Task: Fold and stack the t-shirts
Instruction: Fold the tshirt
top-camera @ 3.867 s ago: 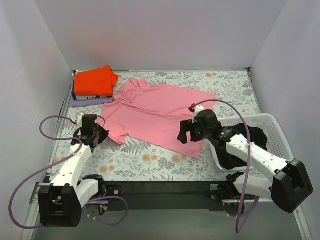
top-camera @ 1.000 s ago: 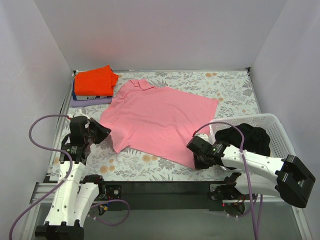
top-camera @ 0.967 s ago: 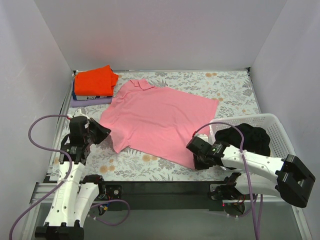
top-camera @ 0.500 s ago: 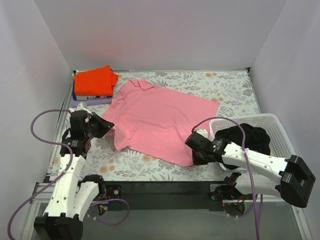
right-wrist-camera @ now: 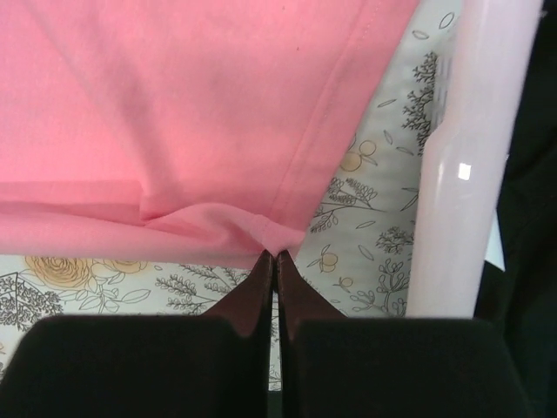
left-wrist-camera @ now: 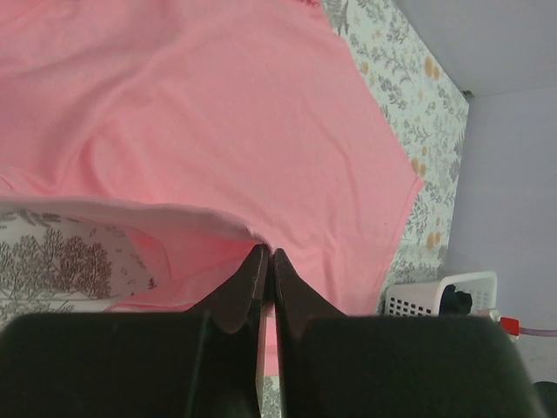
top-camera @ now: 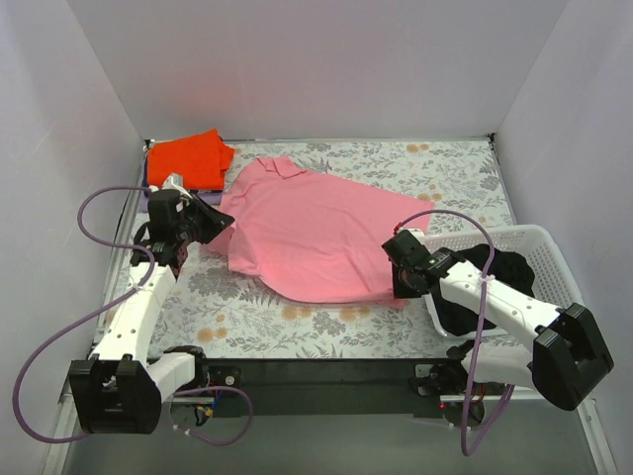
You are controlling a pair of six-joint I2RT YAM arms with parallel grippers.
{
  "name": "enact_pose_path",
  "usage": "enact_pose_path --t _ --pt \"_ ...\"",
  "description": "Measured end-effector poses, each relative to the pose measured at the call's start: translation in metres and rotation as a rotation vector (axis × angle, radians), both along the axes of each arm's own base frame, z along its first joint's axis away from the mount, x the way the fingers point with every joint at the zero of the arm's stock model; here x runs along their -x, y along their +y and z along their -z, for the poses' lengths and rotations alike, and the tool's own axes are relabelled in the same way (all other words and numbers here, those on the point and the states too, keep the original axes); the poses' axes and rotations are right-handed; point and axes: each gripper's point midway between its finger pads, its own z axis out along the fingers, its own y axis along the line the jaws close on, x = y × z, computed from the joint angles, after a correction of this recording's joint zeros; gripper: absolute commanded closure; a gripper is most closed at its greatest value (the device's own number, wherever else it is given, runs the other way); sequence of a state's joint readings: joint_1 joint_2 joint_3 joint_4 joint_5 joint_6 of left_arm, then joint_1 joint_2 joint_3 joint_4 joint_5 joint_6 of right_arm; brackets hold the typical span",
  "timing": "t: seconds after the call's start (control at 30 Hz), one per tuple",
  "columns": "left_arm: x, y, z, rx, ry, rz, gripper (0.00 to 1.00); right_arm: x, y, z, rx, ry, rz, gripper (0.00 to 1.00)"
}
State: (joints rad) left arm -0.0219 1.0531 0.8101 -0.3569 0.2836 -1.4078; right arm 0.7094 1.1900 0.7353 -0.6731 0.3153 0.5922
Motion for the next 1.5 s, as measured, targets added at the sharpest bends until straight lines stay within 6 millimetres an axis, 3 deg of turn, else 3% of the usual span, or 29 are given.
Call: enact_pose_path --t 0.3,0.6,0.9,1.1,1.3,1.5 --pt "-0.043 -0.003 -0.031 0.002 -0.093 0.016 1.00 -0.021 -0.006 -0.010 -0.002 -0.040 -0.001 0.99" --pt "-0.080 -0.005 -0.024 -0.012 -0.078 0.038 1.00 -0.038 -0.018 -0.016 0.007 -0.061 0.027 0.99" --pt "-0.110 -0.008 -0.040 -0.013 -0.129 0.058 1.00 -0.051 -0.021 -0.028 -0.004 -0.094 0.040 0.99" --pt "-0.128 -0.013 -0.037 -0.007 -0.134 0.087 1.00 -0.056 -0.023 -0.033 -0.012 -0.105 0.046 0.99" --pt "-0.137 -0.015 -0.028 -0.014 -0.135 0.112 1.00 -0.062 -0.024 -0.039 -0.018 -0.119 0.048 0.99" --pt "-0.149 -0.018 -0.035 -0.015 -0.165 0.137 1.00 -0.064 -0.027 -0.039 -0.019 -0.118 0.056 0.99"
